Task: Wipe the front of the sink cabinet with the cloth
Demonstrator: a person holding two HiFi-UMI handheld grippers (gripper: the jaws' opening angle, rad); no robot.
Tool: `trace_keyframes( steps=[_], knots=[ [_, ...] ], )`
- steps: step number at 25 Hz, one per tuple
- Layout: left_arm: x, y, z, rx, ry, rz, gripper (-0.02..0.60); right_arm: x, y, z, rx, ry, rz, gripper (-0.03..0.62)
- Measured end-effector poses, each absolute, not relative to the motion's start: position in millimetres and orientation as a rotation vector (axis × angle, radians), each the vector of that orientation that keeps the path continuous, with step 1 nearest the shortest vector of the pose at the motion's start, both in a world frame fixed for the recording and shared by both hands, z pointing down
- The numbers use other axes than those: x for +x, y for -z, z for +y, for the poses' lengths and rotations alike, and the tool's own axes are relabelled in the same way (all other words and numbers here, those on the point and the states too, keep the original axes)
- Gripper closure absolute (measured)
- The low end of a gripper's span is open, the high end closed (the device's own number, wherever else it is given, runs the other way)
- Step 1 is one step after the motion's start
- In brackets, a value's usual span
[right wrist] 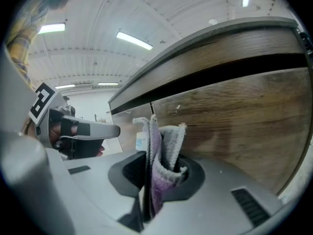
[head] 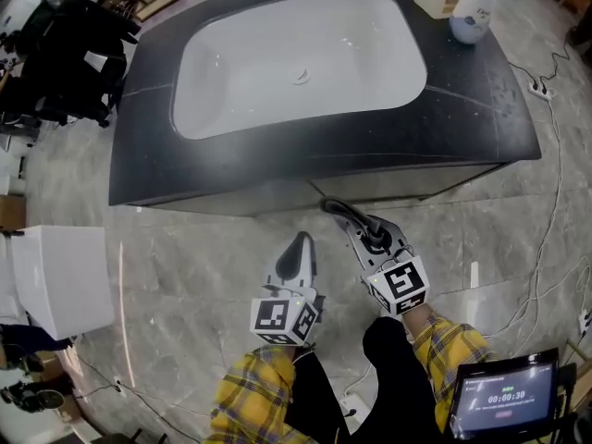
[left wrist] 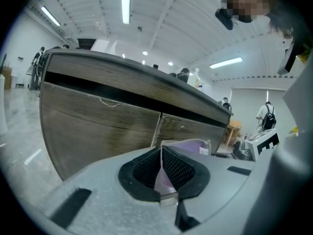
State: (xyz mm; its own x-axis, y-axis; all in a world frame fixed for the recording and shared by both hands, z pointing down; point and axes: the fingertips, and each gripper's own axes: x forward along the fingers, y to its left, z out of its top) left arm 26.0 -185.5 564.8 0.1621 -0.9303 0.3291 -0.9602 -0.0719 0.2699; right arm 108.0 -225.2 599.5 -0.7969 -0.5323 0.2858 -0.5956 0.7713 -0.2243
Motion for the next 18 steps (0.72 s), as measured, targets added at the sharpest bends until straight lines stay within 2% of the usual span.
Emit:
trace_keyframes(
  steps=[7,18],
  knots=[
    [8,-583,-181,1.971,-0.086,-1.845,0.574,88,-614,-237,0.853,-0.387,-2.770,0.549],
    [24,-591,-205,1.984,-0.087,-1.852,0.574,108,-620,-260,0.887,-0.376,-2.778,0.551]
  ],
)
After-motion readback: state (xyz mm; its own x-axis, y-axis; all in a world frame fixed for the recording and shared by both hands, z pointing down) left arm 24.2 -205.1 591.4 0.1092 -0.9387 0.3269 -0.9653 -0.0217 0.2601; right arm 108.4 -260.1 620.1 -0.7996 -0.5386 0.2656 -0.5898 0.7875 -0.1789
